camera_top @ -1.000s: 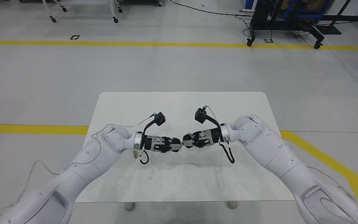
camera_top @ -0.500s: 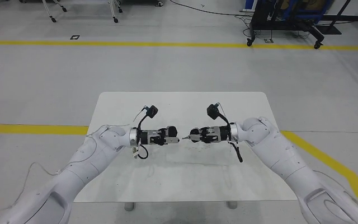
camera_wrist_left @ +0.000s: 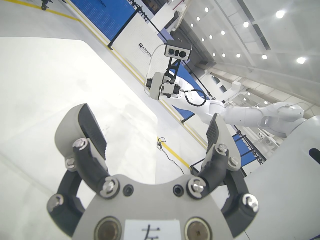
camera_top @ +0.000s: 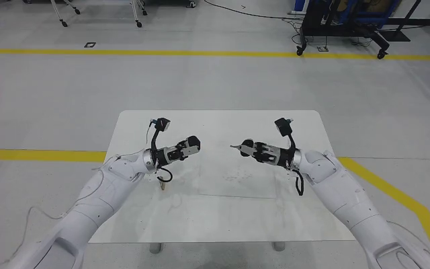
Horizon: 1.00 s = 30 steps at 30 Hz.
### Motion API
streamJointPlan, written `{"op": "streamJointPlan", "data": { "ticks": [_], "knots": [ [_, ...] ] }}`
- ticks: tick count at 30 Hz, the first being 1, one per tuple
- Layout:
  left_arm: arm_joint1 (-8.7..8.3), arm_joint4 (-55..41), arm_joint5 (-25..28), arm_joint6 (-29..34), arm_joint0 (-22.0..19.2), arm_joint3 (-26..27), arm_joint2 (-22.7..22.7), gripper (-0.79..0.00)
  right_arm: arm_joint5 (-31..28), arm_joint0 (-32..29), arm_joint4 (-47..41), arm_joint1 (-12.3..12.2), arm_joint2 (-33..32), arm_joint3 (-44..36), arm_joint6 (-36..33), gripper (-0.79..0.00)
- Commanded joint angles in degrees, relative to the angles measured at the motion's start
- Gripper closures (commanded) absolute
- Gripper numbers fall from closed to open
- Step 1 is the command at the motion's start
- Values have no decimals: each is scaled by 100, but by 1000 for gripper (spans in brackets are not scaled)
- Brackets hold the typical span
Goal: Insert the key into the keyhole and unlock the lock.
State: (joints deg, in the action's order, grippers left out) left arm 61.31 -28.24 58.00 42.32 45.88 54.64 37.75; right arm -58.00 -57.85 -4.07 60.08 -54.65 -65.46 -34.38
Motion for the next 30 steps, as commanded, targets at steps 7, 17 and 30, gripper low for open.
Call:
{"op": "streamJointPlan", "data": {
  "ticks": [7, 17, 30],
  "knots": [
    [0, 3, 0, 7, -4, 1, -7, -785, 0, 7, 1, 1, 6, 5, -15, 0],
    [-761, 2780, -176, -974, 1100, 1334, 1864, -785, 0, 7, 1, 1, 6, 5, -15, 0],
    [-1519, 7220, -3759, -901, 6197, 6582, 5485, -785, 0, 7, 1, 1, 6, 5, -15, 0]
  ]
}}
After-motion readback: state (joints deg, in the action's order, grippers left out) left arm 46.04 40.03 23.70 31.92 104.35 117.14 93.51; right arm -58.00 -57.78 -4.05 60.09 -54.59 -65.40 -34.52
